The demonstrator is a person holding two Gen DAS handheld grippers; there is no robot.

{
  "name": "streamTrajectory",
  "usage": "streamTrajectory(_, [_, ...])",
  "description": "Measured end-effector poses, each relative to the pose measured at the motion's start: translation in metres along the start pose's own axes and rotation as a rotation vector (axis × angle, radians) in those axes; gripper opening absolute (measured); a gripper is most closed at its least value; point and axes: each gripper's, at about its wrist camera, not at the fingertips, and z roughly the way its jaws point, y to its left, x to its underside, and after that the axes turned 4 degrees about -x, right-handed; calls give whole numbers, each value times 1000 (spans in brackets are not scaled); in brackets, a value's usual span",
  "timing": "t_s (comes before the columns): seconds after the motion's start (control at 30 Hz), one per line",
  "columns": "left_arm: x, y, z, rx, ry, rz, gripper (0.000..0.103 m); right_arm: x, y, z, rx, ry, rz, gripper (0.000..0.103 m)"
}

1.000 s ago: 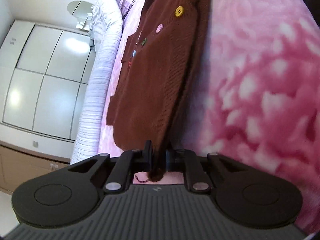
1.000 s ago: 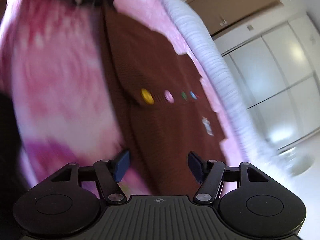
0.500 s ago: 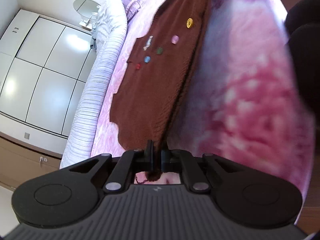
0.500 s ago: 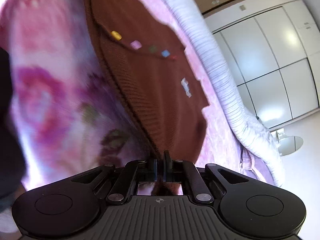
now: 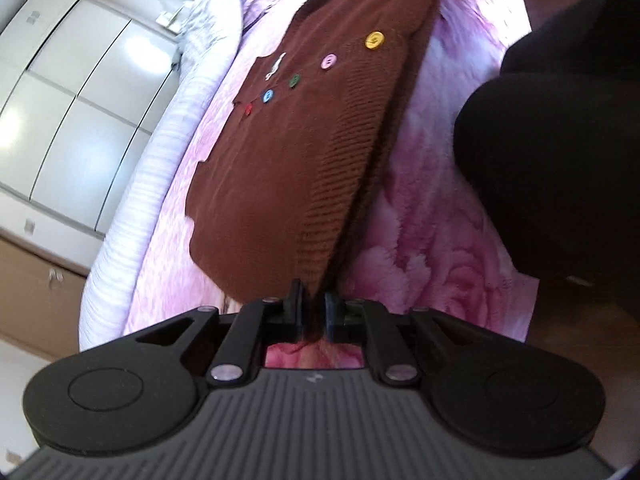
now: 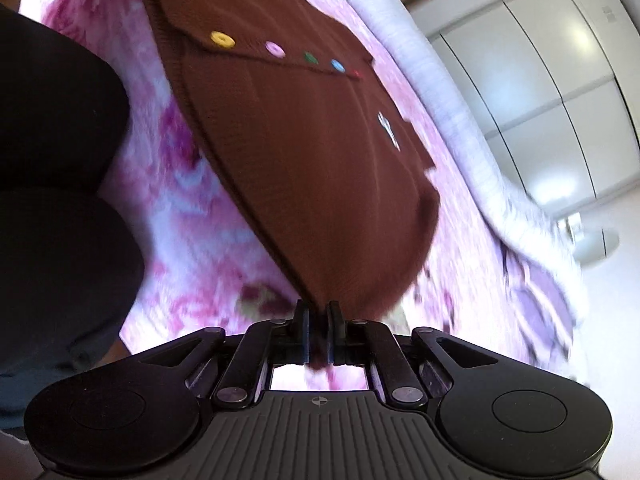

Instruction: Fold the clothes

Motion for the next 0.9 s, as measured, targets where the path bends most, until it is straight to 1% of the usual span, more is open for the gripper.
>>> streamTrajectory(0.07, [5,-1,-7,5,21,-33,12,8,1,-14,-15,-2,135,14])
streamTrajectory(0.1, [8,-1,-10,7,31,-50,12,12,1,-21,-22,-3,202,19])
streamTrajectory(0.17, [15,-3,-22,8,56,-120,13,19,2,-35,-37,-5,337,35])
streamTrajectory(0.2, [18,-4,-28,9,70,-161,13,23,2,-42,-44,-6,405,48])
streamTrajectory(0.23, [22,-3,-34,9,84,-212,13,27,3,-49,-52,-6,472,58])
streamTrajectory(0.27, [24,0,-38,9,100,-273,14,31,3,-56,-59,-7,539,61])
streamTrajectory(0.3, [26,4,-41,9,112,-347,17,35,4,-63,-67,-8,607,66])
streamTrajectory(0.37, [27,16,-49,10,124,-511,31,41,3,-76,-87,-15,741,68])
streamTrajectory(0.43, [24,24,-53,12,124,-649,38,40,-3,-84,-129,-38,868,72])
streamTrajectory(0.5, [21,32,-57,13,126,-770,50,37,-8,-92,-171,-49,969,75])
streamTrajectory(0.53, [19,32,-57,8,130,-802,61,35,-9,-95,-192,-49,1004,76])
streamTrajectory(0.57, [16,33,-57,1,133,-829,69,32,-9,-98,-210,-45,1029,76])
streamTrajectory(0.6, [13,33,-57,-7,137,-856,72,29,-9,-101,-223,-42,1048,76])
streamTrajectory(0.67, [9,33,-56,-11,144,-897,82,23,-7,-110,-238,-43,1074,77])
streamTrajectory(0.7, [7,33,-55,-10,150,-910,83,20,-6,-114,-239,-43,1077,77])
streamTrajectory(0.8, [4,33,-55,-9,169,-938,85,6,2,-122,-208,-41,1028,79])
streamTrajectory(0.9, [5,34,-57,-10,174,-947,86,-1,11,-120,-214,-47,1013,79])
